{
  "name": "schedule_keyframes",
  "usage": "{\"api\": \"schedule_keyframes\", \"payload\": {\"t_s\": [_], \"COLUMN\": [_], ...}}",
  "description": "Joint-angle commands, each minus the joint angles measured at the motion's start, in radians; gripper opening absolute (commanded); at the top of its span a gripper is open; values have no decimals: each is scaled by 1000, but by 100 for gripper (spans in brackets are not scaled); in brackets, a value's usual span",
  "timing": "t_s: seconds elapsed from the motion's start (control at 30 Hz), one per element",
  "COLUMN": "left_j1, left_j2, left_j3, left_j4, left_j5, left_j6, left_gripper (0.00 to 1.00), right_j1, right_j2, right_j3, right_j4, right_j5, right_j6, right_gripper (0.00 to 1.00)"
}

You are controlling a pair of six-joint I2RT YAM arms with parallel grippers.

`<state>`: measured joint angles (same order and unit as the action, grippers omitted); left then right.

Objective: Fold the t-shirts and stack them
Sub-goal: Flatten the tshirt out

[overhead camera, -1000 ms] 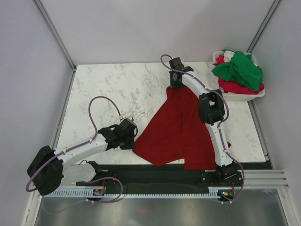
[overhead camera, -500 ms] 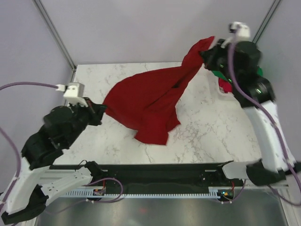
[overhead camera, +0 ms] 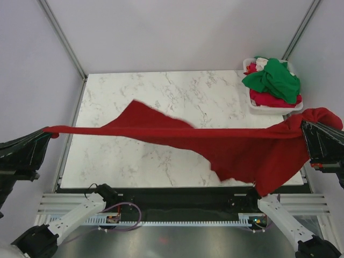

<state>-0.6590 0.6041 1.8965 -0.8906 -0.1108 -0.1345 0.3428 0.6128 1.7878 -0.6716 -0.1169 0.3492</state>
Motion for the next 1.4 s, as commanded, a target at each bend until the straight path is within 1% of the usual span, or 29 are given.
{"api": "schedule_keyframes", "payload": {"t_s": [0.0, 0.03, 0.13, 0.27, 0.37, 0.4, 0.5, 0.53, 0.63, 0.67, 0.7, 0.73, 0.77, 0.8, 0.83, 0.87, 0.9, 0.93, 0.97, 1.0, 1.03, 1.07, 1.1, 1.13, 1.17, 1.2, 1.27, 1.33, 1.37], "left_j1": [134, 159, 213, 213, 211, 211, 196, 187, 177, 188, 208, 238, 304, 340, 376, 436, 465, 490, 518, 524, 526, 526, 526, 526, 527, 526, 518, 513, 513], "left_j2": [22, 23, 29, 48, 89, 101, 158, 187, 331, 423, 477, 535, 609, 748, 840, 923, 1111, 1204, 1293, 1474, 1537, 1581, 1589, 1564, 1542, 1521, 1453, 1392, 1310], "left_j3": [90, 119, 145, 98, 6, -17, -160, -227, -342, -370, -407, -410, -409, -401, -366, -334, -291, -170, -86, 117, 212, 276, 308, 296, 280, 251, 219, 135, 92], "left_j4": [13, 13, 13, 12, 18, 25, 120, 142, 241, 308, 340, 360, 372, 402, 410, 420, 423, 404, 363, 305, 171, 139, 125, 128, 130, 131, 127, 117, 116], "left_j5": [106, 152, 200, 169, 85, 36, -35, -94, -208, -230, -239, -227, -210, -176, -165, -165, -167, -177, -190, -191, -199, -214, -208, -184, -159, -130, -122, -118, -100], "left_j6": [133, 133, 148, 157, 190, 206, 258, 275, 337, 370, 381, 384, 386, 369, 359, 346, 308, 287, 268, 242, 231, 216, 169, 150, 107, 92, 66, 6, -61], "left_gripper": [2, 2, 2, 2, 2, 2, 2, 2, 2, 2, 2, 2, 2, 2, 2, 2, 2, 2, 9, 20, 53, 74, 88, 100, 100, 100, 100, 100, 100], "right_j1": [-69, -86, -117, -119, -120, -119, -120, -120, -120, -120, -119, -119, -117, -114, -114, -116, -117, -117, -122, -131, -142, -151, -166, -171, -177, -176, -176, -177, -176], "right_j2": [28, 51, 125, 240, 347, 399, 509, 546, 726, 776, 888, 951, 1016, 1157, 1238, 1313, 1464, 1539, 1611, 1733, 1774, 1795, 1780, 1753, 1716, 1641, 1581, 1526, 1507], "right_j3": [120, 152, 268, 321, 277, 222, 90, 64, -5, -27, -28, -25, -18, 39, 83, 141, 291, 380, 483, 692, 772, 818, 809, 770, 651, 590, 500, 431, 377], "right_j4": [-19, -32, -60, -97, -82, -65, 83, 110, 196, 217, 259, 280, 297, 305, 300, 282, 226, 187, 138, 44, 20, 15, 42, 72, 104, 172, 207, 207, 207], "right_j5": [-30, -35, -32, 52, 100, 111, 155, 160, 187, 191, 188, 183, 177, 178, 192, 239, 270, 313, 353, 414, 418, 413, 408, 408, 408, 405, 396, 350, 332], "right_j6": [-18, -19, -7, 0, -1, 2, 19, 22, 42, 50, 59, 62, 63, 63, 60, 56, 45, 36, 31, 34, 33, 34, 40, 40, 37, 21, 11, 11, 14], "right_gripper": [0, 0, 0, 0, 0, 0, 0, 0, 0, 0, 0, 0, 0, 1, 2, 6, 37, 59, 79, 98, 98, 98, 98, 98, 98, 98, 98, 98, 98]}}
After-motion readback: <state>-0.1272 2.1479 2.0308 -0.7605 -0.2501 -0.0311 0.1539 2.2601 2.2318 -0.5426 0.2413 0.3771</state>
